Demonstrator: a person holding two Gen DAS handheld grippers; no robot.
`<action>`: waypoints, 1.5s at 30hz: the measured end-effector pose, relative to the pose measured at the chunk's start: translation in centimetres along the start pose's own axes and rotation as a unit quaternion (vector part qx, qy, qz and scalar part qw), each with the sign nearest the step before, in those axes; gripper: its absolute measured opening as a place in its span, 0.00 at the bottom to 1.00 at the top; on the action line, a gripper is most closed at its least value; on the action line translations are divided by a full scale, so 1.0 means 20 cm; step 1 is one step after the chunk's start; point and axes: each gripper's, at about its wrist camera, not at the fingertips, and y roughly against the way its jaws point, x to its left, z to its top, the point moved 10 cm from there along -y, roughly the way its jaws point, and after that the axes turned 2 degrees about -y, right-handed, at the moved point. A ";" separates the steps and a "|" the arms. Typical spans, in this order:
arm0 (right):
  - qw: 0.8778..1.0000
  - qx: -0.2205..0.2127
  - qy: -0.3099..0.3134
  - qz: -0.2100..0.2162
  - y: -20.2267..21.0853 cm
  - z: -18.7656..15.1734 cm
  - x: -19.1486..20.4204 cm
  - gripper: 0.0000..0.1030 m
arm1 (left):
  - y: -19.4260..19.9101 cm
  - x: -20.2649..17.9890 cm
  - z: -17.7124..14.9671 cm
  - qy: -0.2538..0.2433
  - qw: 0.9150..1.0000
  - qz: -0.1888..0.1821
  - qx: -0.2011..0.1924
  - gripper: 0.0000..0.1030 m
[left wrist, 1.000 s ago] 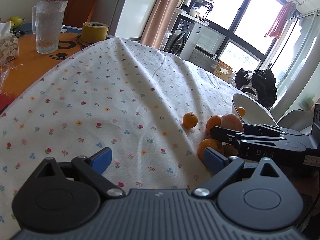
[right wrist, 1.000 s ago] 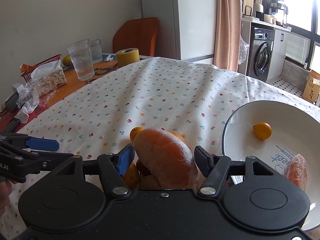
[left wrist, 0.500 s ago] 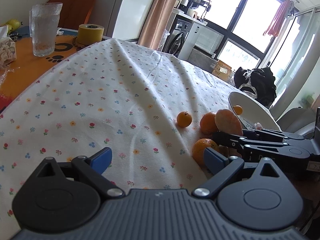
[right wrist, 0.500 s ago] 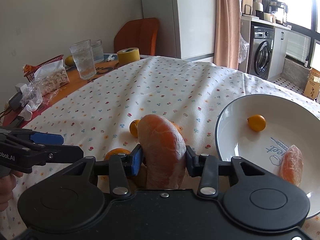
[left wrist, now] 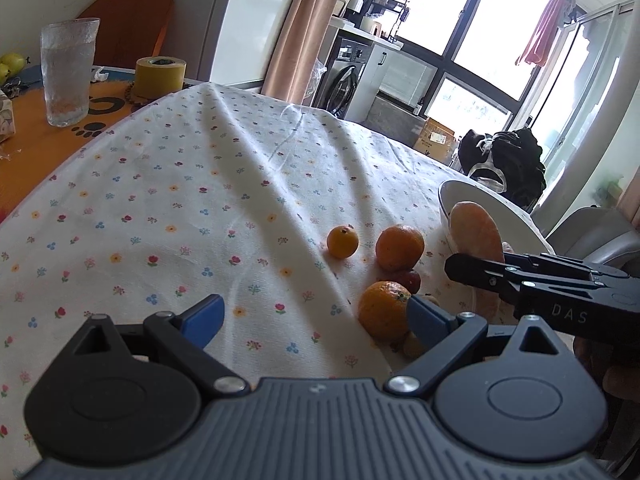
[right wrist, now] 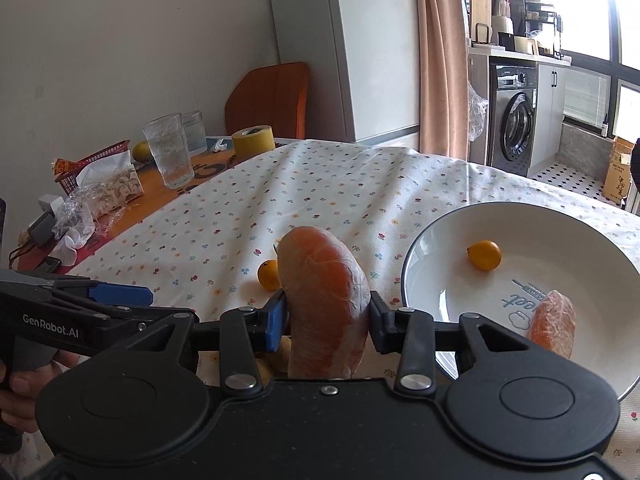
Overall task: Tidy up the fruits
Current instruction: 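Lift the sweet potato toward the bowl with the right tool while the left tool grasps a tangerine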
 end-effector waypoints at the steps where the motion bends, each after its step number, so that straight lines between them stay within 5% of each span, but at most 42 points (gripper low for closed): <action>1: 1.000 -0.003 -0.003 0.000 0.01 0.01 -0.01 0.38 | 0.00 -0.01 0.00 -0.003 1.000 0.000 0.000 0.93; 11: 0.998 -0.037 -0.026 -0.030 0.15 0.07 -0.18 0.38 | -0.05 -0.14 0.00 -0.025 0.999 -0.024 -0.002 0.85; 18: 0.996 -0.049 -0.056 -0.056 0.21 0.05 -0.37 0.38 | -0.15 -0.19 0.00 -0.012 0.999 -0.030 0.015 0.60; 24: 0.994 -0.058 -0.066 -0.070 0.27 0.04 -0.47 0.38 | -0.19 -0.23 -0.02 -0.033 0.999 -0.009 0.018 0.59; 27: 0.993 -0.063 -0.071 -0.073 0.28 0.04 -0.52 0.38 | -0.19 -0.23 -0.02 -0.039 0.999 -0.002 0.019 0.35; 45: 0.983 -0.091 -0.121 -0.107 0.32 0.01 -0.79 0.38 | -0.16 -0.38 0.17 -0.064 0.998 -0.003 -0.006 0.35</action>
